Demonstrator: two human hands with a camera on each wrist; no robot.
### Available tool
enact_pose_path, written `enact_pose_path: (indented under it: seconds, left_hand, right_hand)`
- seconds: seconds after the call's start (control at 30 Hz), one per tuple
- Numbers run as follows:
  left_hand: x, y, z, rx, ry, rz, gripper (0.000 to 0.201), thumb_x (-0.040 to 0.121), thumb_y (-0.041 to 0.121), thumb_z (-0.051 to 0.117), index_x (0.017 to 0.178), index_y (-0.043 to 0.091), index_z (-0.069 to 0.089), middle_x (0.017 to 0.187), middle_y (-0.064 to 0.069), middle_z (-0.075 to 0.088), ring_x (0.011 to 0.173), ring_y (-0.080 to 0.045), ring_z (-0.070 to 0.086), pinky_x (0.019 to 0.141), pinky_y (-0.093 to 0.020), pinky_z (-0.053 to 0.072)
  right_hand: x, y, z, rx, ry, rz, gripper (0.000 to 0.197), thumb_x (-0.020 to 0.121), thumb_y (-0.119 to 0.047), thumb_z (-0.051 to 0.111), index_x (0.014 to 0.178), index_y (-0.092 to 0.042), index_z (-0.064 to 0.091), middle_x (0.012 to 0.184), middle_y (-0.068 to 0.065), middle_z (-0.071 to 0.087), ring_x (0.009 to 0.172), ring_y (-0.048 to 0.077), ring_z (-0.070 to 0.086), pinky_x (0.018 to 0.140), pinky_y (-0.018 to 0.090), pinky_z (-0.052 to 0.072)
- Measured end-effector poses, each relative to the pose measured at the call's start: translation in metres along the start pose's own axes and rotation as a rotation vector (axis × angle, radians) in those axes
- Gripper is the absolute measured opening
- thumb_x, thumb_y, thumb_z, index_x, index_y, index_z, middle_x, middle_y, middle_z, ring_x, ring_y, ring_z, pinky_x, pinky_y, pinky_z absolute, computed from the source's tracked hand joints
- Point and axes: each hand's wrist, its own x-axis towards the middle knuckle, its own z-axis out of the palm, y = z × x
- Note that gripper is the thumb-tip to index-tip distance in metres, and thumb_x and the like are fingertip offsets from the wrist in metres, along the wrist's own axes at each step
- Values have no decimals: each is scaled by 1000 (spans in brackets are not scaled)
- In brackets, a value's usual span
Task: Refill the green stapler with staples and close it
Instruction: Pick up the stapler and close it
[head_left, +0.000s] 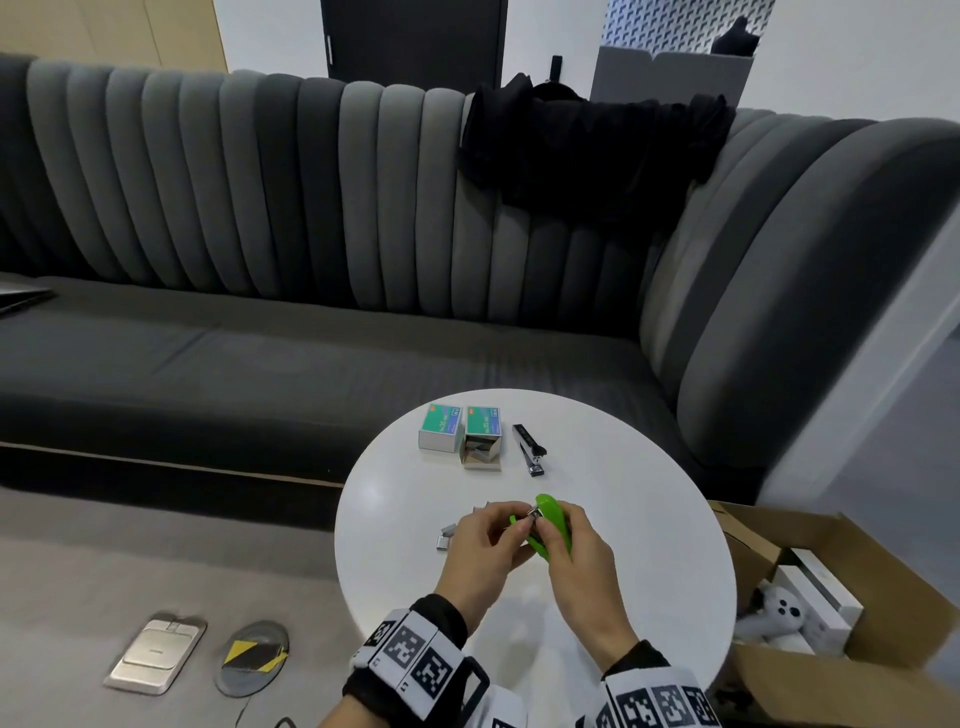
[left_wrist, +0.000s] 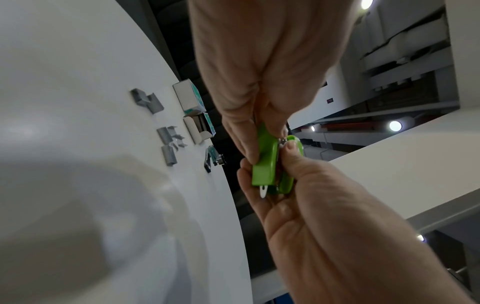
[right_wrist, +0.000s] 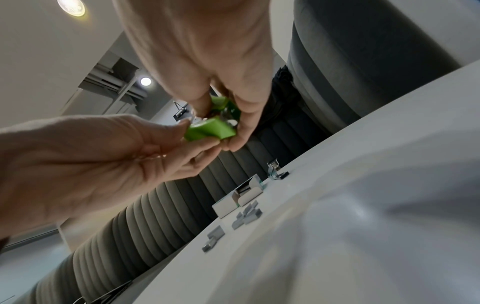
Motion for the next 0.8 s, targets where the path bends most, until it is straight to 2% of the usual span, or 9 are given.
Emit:
enact_pose_path:
  seconds: [0.13,0.23,0.33,0.4,0.47,0.6,0.7,0.73,0.8]
  left_hand:
    - [1,-2,-1,-25,22,6,19,91,3,50,105,-3,60,89,-11,63,85,-15,63,74,-17,56]
    - [1,-5,-5,-27,35,10,20,91,3,50,106,-3,60,92,-13,64,86,-16,64,74,-15,55]
    - [2,-7,-8,-54,32,1,18,90,1,51,103,0,62,88,-9,65,75,-4,66,69,-12,53]
    - [4,-10,-10,-51,23,-16,19,89,2,53,106,-1,62,92,-11,66,77,-5,66,71,-12,53]
    - [7,-13,-11,7,4,-35,23,89,5,53,110,-1,61,99,-11,66,88,-12,65,77,-14,54]
    - [13,-23,-17,388,-13,9,32,92,-6,37,116,4,57,107,-5,61,107,-18,59,82,-10,48]
    - [17,-33,-22,788,-150,74,48,87,-13,33,125,11,51,131,-5,52,125,-17,47,89,-3,34]
    - [19,-34,-21,904,-240,71,46,88,-7,38,129,12,46,140,-4,43,131,-18,39,98,-8,29]
    - [21,-37,-16,1116,-412,3,50,92,16,49,139,16,32,153,-2,22,143,-19,18,117,-32,14]
  right_hand:
    - [1,0,0,14,-12,-11,19,94,-19,49,112,-17,54,102,-1,63,96,15,59,73,14,45]
    - [5,-1,-5,-27,-91,-21,16,91,-19,54,107,-21,54,97,-3,63,92,13,59,70,6,45]
    - [11,0,-11,-119,-207,-17,26,90,-15,55,115,-19,54,97,-4,61,92,14,58,70,3,43]
    - [14,3,-15,-163,-259,4,28,88,-13,56,115,-19,54,101,-1,62,95,19,60,78,14,48]
    - [17,7,-21,-188,-247,23,25,85,-9,59,107,-20,55,101,2,63,96,22,62,83,29,50]
    - [31,23,-39,-276,-167,92,30,78,-1,64,107,-9,57,104,8,65,100,25,60,83,26,45]
    - [46,40,-53,-398,-162,144,32,77,-3,65,108,-6,57,109,12,64,96,23,57,77,24,38]
    - [52,44,-57,-432,-162,160,32,77,-4,65,107,-6,57,109,13,65,93,22,55,76,24,37]
    - [63,51,-60,-483,-162,185,30,78,-6,65,107,-5,57,109,14,65,90,23,54,74,25,37]
